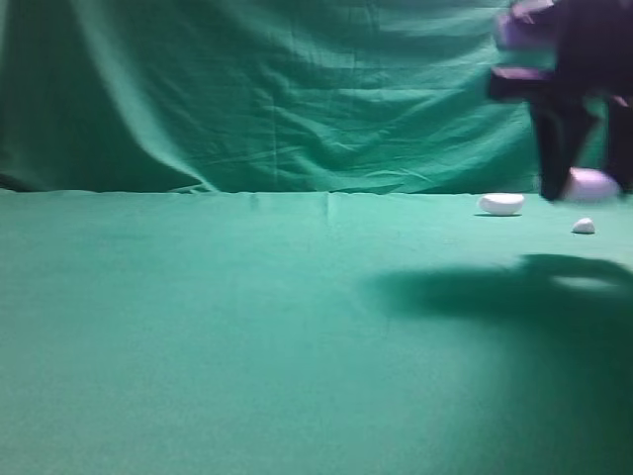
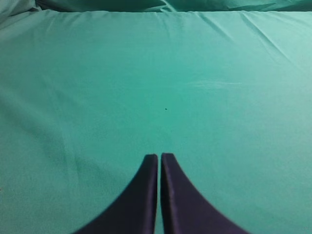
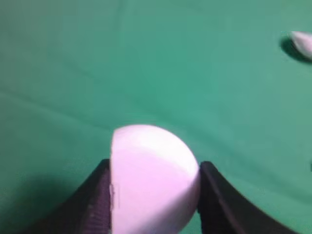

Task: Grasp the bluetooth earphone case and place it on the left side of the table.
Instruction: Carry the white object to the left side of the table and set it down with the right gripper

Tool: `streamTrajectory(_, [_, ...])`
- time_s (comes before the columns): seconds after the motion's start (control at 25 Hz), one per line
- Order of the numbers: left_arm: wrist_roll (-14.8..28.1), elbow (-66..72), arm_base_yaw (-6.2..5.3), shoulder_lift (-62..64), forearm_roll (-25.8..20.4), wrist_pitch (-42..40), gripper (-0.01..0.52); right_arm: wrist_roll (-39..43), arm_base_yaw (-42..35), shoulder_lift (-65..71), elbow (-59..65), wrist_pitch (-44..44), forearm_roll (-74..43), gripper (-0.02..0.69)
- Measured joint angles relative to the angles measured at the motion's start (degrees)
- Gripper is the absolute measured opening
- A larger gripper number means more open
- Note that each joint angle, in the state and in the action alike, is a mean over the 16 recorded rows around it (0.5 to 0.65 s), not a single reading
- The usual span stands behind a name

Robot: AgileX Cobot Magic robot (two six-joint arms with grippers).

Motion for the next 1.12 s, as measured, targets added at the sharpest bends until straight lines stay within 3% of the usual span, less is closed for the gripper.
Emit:
streamTrajectory(0.36, [0.0, 0.0, 0.0, 0.0, 0.0, 0.0, 0.0, -0.1, 15.5, 16.4, -20.6, 0.5, 0.5, 0.321])
streamTrajectory(0.68, [0.0, 0.0, 0.0, 0.0, 0.0, 0.0, 0.0, 0.0, 20.8, 27.1, -28.5, -1.9, 1.0, 0.33])
streamTrajectory(1.12, [0.0, 0.0, 0.0, 0.0, 0.0, 0.0, 0.0, 0.0, 21.5, 27.8, -31.8, -0.1, 0.7, 0.489])
